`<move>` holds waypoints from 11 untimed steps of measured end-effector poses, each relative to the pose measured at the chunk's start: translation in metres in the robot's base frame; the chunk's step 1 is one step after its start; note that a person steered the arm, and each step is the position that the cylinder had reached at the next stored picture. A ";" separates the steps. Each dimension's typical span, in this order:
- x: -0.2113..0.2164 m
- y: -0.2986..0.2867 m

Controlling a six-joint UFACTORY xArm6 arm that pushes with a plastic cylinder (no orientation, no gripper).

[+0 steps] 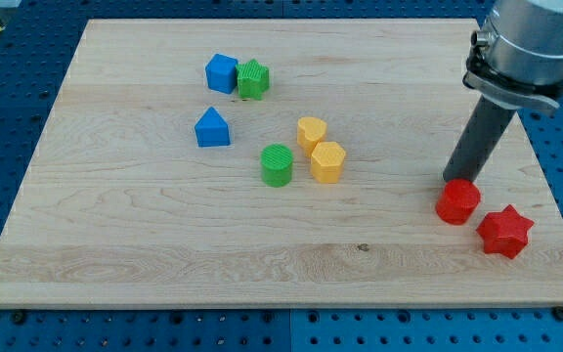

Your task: Push the yellow hexagon above the red star

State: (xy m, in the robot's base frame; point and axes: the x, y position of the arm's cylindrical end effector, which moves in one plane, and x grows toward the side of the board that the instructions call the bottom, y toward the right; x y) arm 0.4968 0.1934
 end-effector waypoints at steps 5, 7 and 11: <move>-0.021 -0.307; -0.022 -0.249; -0.054 -0.108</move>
State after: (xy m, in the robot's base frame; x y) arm 0.4427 0.0850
